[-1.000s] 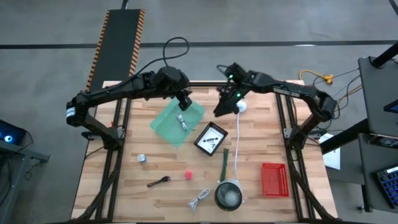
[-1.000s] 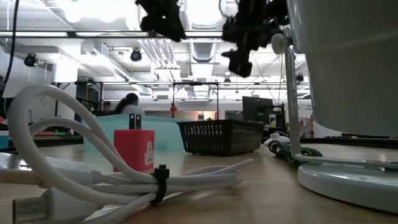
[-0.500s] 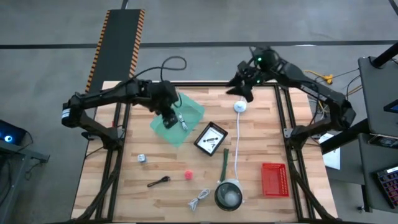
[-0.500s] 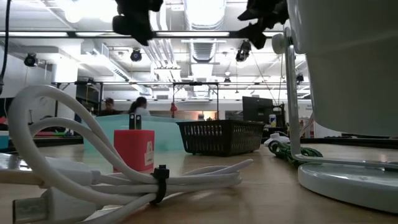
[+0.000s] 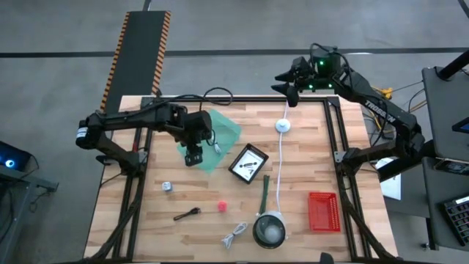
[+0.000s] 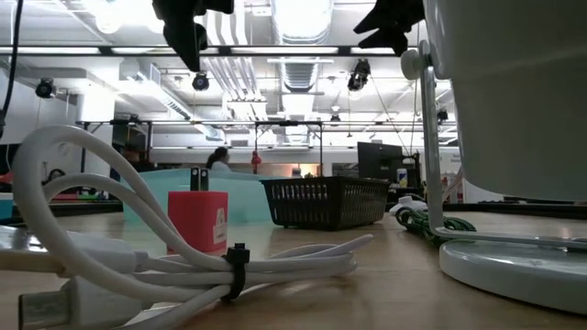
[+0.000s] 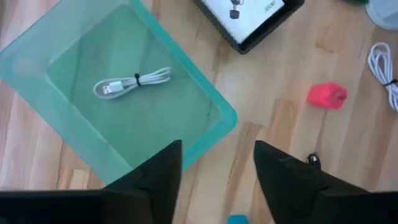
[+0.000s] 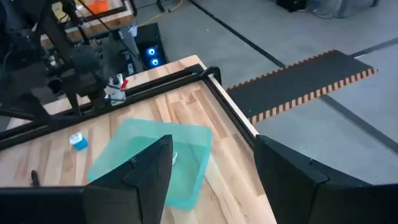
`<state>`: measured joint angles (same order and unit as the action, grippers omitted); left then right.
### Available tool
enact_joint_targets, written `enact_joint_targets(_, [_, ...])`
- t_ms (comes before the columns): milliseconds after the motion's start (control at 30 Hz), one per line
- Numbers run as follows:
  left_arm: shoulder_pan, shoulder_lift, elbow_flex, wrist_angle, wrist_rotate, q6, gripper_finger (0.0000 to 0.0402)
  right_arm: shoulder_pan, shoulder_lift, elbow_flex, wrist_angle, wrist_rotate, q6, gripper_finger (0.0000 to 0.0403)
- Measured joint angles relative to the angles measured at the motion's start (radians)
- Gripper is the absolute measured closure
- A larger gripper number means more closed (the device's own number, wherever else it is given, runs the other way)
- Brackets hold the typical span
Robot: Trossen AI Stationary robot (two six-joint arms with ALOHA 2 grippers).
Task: Pick and place items into bin
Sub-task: Put the black charger cable into the green bin
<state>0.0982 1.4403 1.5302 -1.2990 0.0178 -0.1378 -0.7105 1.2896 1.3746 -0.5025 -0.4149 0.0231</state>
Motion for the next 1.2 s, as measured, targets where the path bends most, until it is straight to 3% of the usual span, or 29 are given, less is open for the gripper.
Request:
enact_joint_targets(167, [-0.022, 0.031, -0.028, 0.008, 0.106, -0.05, 0.0155, 0.0, 0.002, 0.0, -0.025, 0.0, 0.0, 0.0193])
enact_joint_targets(267, [-0.062, 0.046, -0.061, 0.005, 0.173, -0.135, 0.0143, 0.0, 0.002, -0.001, -0.024, 0.0, -0.031, 0.0193])
enact_joint_targets(433, [-0.174, 0.086, -0.082, 0.007, 0.187, -0.293, 0.0157, 0.0, 0.002, -0.001, -0.003, -0.001, -0.144, 0.0193])
enact_joint_targets(800, [-0.411, 0.208, -0.082, 0.149, 0.228, -0.608, 0.018, 0.0, 0.004, -0.002, 0.008, -0.002, -0.148, 0.0193])
enact_joint_targets(933, [-0.482, 0.249, -0.089, 0.147, 0.222, -0.632, 0.018, 0.0, 0.004, -0.003, 0.006, -0.003, -0.13, 0.0193])
enact_joint_targets(1200, [-0.572, 0.254, -0.265, 0.317, 0.219, -0.746, 0.018, 0.001, 0.004, -0.004, 0.005, -0.003, -0.086, 0.0193])
